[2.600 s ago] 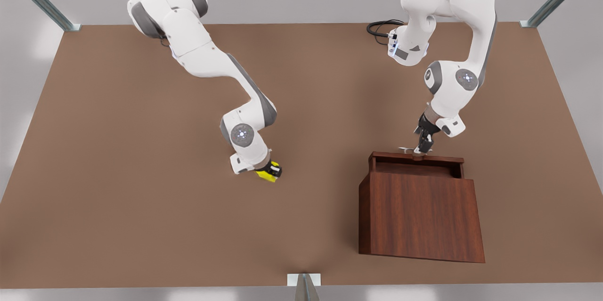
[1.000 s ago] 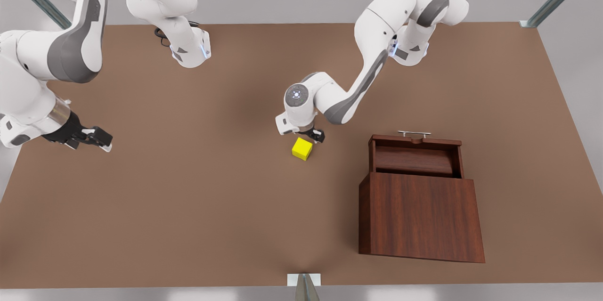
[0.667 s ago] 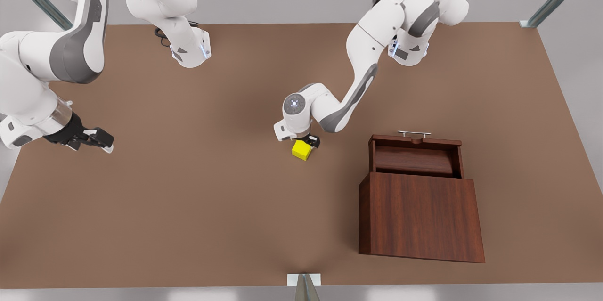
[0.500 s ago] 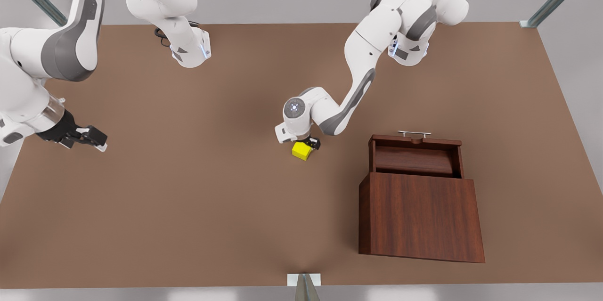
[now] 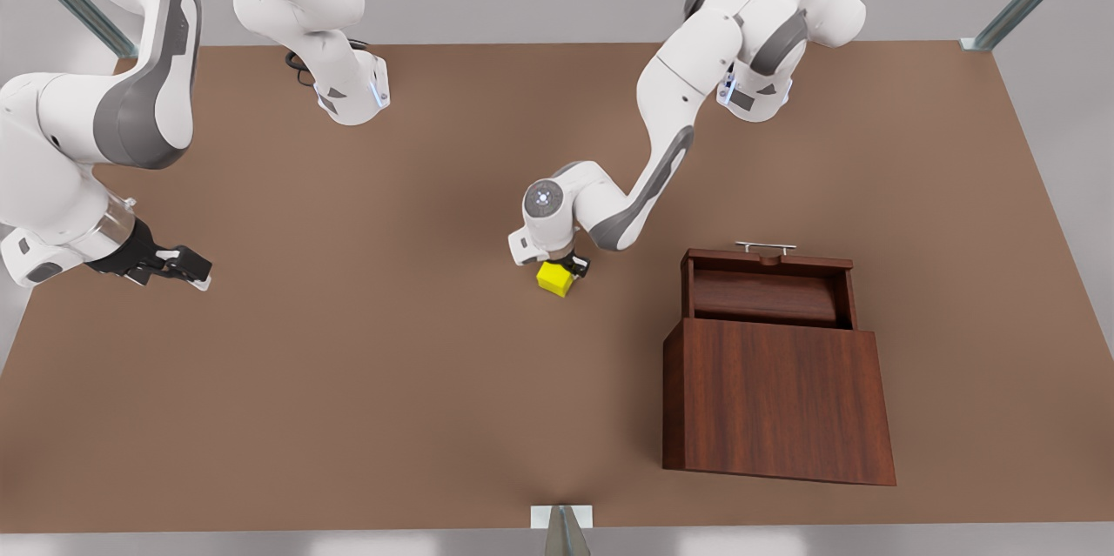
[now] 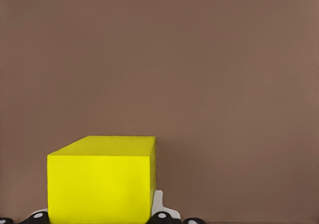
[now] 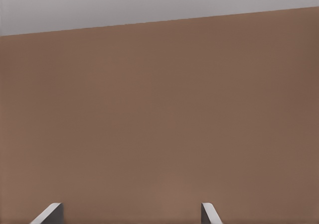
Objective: Open the drawer with left arm, place the square in the middle with right arm, and place the square in the drawer with left arm
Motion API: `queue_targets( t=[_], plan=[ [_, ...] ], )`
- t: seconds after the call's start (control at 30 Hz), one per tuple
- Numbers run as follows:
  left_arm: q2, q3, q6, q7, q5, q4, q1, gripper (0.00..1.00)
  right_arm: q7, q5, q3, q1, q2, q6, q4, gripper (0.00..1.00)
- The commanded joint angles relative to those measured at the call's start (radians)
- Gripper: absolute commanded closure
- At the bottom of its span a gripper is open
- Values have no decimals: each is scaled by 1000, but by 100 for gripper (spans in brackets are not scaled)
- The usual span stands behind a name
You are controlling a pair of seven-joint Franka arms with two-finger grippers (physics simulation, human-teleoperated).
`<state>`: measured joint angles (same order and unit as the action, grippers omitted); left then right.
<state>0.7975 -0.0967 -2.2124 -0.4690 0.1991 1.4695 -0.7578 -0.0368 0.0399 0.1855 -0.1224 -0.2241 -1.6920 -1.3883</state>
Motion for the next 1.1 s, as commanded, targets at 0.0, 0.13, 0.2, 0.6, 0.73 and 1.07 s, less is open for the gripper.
queue_targets(
  t=[0.0,0.13,0.2,0.6,0.73,1.07],
  plan=[
    [-7,0,0,1,-15,0,0,35,0,0,0,0,-1,0,0,0],
    [-211,32,141,67,-26,55,12,34,0,0,0,0,-1,0,0,0],
    [-328,130,221,263,-131,110,12,33,0,0,0,0,-3,0,0,0],
    [-478,612,390,1103,-253,229,12,32,0,0,0,0,-8,0,0,0],
    [-443,624,387,1107,-283,233,29,25,0,0,-1,0,-8,0,0,0],
    [-451,632,448,659,-316,131,28,0,0,0,0,1,-8,2,0,0]
  ],
)
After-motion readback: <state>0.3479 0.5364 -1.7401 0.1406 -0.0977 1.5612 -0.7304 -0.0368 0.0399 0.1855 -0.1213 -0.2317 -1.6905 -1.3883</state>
